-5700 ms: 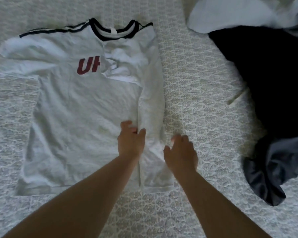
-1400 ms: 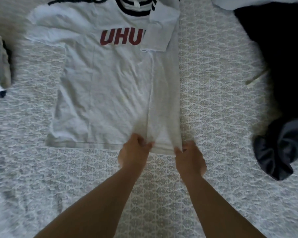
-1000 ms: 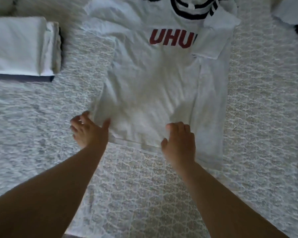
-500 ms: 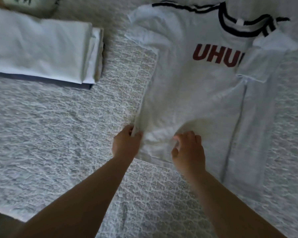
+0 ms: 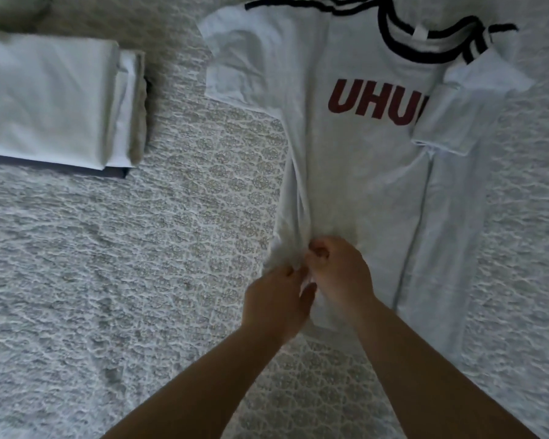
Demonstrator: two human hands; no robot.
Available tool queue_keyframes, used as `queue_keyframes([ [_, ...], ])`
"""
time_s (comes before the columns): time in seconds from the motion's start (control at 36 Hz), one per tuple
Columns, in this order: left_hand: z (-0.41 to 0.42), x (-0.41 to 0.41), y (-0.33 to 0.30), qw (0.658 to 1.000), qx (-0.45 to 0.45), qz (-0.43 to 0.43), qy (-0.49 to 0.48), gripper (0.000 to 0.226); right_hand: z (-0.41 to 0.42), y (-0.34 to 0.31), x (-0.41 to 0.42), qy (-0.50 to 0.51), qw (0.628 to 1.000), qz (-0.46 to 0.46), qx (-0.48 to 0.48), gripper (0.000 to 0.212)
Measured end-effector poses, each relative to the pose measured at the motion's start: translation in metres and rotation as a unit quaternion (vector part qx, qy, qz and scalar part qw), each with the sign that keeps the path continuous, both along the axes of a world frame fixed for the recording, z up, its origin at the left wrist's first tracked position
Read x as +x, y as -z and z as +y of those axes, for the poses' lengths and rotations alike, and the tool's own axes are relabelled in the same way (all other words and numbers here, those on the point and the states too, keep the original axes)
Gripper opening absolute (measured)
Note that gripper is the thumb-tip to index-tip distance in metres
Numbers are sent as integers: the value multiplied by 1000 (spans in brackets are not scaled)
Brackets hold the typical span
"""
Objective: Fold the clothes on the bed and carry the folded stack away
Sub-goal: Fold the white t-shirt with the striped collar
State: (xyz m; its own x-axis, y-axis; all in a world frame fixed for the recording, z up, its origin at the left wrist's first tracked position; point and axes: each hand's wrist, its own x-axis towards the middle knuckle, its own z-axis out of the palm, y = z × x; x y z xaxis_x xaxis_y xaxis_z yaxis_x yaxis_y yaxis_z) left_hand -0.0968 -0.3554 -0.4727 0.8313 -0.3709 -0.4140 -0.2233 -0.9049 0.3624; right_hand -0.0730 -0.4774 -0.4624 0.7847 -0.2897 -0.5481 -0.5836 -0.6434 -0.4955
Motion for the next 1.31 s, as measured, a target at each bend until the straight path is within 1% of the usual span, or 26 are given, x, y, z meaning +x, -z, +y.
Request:
queue_keyframes([
  [0.08,3,24,-1,994,-58,-67,-64,20,7,9,16,-39,998,-16,-55,21],
  [0.17,0,51,8,989,-75,-65,-113,17,9,13,37,-66,983,-65,-156,27],
  [0.22,-3,76,10,969,-129,-68,-199,15,7,14,54,-92,970,-105,-201,33],
  [0.33,-10,142,15,892,-206,-20,-401,22,-5,16,97,-137,953,-171,-210,47],
  [0.42,-16,199,15,815,-281,18,-506,35,-17,19,129,-230,935,-186,-193,70],
  [0.47,-23,234,13,770,-336,51,-540,34,-23,20,152,-292,916,-192,-199,77],
  [0.5,-25,249,15,731,-368,68,-571,30,-24,21,163,-315,906,-194,-206,79],
  [0.58,-28,281,12,642,-456,94,-609,23,-25,28,191,-357,893,-166,-219,80],
  [0.67,-29,297,14,590,-501,131,-620,25,-28,36,206,-385,896,-122,-185,76],
  [0.72,-30,308,14,570,-532,151,-608,27,-31,36,212,-373,906,-139,-140,67],
  [0.78,-33,319,13,585,-547,143,-581,27,-34,30,218,-314,935,-157,-59,55],
  [0.83,-44,329,4,642,-539,125,-531,31,-39,20,226,-178,969,-150,82,49],
  [0.86,-52,333,-5,676,-528,124,-499,35,-43,14,230,-90,971,-142,170,49],
  [0.92,-75,337,-22,747,-504,123,-416,45,-55,1,239,86,930,-139,331,51],
  [0.97,-103,335,-36,822,-464,111,-311,53,-74,-8,245,219,862,-163,428,58],
  [1.0,-118,331,-39,850,-448,101,-257,52,-86,-10,246,272,829,-181,453,64],
  [1.06,-145,321,-36,910,-389,67,-125,47,-109,-13,244,355,776,-213,475,65],
  [1.08,-154,316,-29,939,-337,48,-47,46,-119,-13,242,380,759,-224,478,56],
  [1.11,-161,312,-19,960,-275,37,32,48,-128,-11,239,398,753,-230,472,47],
  [1.14,-166,308,-9,972,-209,35,100,51,-135,-9,236,411,757,-230,452,46],
  [1.17,-169,306,-1,977,-153,31,148,53,-142,-5,233,420,776,-219,417,51],
  [1.19,-170,304,7,977,-128,21,167,54,-148,1,230,425,796,-208,377,55],
  [1.22,-169,303,12,977,-155,11,143,51,-153,6,227,419,820,-203,333,56],
  [1.25,-166,303,14,973,-212,-4,91,43,-157,11,224,408,840,-204,295,52],
  [1.28,-163,305,16,964,-260,-40,45,34,-160,14,224,393,857,-199,268,49],
  [1.31,-158,308,19,960,-263,-93,30,28,-162,16,224,378,871,-189,251,49],
])
